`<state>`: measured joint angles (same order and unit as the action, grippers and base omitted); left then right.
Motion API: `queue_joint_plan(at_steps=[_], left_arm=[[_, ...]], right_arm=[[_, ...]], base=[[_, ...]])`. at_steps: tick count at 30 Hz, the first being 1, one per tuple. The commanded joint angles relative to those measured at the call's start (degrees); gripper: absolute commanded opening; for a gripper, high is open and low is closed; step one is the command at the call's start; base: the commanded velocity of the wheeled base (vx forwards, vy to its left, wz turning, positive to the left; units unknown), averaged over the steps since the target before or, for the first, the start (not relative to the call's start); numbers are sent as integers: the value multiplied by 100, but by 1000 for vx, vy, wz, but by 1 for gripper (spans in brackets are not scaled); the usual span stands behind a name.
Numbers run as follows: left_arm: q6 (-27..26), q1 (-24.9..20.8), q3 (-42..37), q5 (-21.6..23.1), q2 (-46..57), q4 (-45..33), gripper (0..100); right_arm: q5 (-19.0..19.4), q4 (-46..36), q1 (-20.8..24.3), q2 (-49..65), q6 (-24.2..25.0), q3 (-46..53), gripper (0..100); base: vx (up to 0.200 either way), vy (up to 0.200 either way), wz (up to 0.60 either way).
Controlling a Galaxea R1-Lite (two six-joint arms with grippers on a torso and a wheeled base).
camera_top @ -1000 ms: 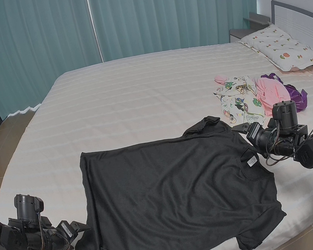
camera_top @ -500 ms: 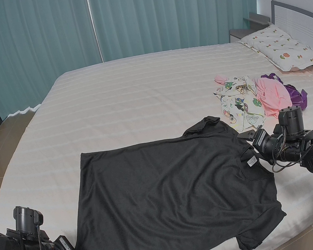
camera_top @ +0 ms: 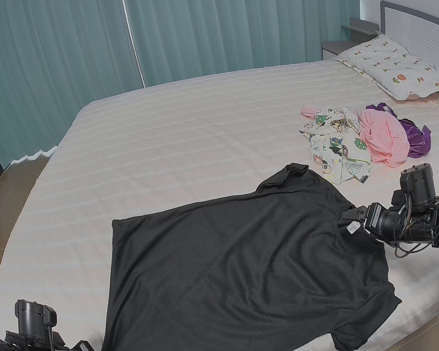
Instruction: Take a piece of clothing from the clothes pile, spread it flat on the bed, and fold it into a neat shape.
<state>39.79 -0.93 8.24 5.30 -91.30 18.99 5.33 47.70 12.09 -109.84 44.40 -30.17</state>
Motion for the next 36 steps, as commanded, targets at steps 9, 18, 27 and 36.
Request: queue_joint_plan(at_steps=[9,18,27,36], left_arm=[[29,40,160,103,6,78,0],[46,40,275,287,33,78,0],[55,233,450,410,33,69,0],[152,479,802,410,42,78,0]], right_arm=[[557,-200,-612,507,-854,1136,100],[768,-182,-620,147,-959,1444,100],[821,-121,-673,-301,-863,1048,0],[1005,-112,-1139,-319,-854,82,0]], base=[[0,0,0],[0,0,0],[0,0,0],[0,0,0]])
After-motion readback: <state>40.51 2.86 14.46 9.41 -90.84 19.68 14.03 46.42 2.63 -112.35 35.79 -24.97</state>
